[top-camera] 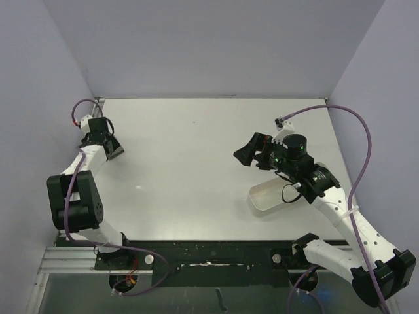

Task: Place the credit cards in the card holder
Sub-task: Move the card holder to the center of the board.

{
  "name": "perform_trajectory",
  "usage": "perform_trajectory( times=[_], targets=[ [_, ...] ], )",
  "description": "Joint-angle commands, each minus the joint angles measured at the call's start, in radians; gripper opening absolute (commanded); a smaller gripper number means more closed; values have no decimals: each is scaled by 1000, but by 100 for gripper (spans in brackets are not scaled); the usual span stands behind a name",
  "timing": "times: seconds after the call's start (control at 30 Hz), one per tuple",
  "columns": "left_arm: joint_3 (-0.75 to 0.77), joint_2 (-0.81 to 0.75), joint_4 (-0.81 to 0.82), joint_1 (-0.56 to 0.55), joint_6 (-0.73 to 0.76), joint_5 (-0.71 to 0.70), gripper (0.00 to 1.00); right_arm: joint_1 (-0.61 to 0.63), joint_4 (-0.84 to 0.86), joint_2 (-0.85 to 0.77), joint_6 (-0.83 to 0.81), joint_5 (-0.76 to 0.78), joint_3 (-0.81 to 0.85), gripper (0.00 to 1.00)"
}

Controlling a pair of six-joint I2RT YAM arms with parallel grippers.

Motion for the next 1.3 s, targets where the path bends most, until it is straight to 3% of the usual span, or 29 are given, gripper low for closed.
perform_trajectory(
  times=[0.0, 0.57, 0.83, 1.27],
  targets=[
    [107, 84, 143, 60, -12, 13, 46, 1, 68, -28, 31, -40, -14, 98],
    [299, 383, 102, 139, 87, 217, 42, 2, 29, -71, 25, -3, -24, 98],
    [301, 413, 24, 129, 101, 339, 31, 2, 25, -84, 38, 6, -43, 98],
    [245, 388, -88, 32, 174, 448, 27, 3, -51, -89, 57, 47, -40, 98]
  ],
)
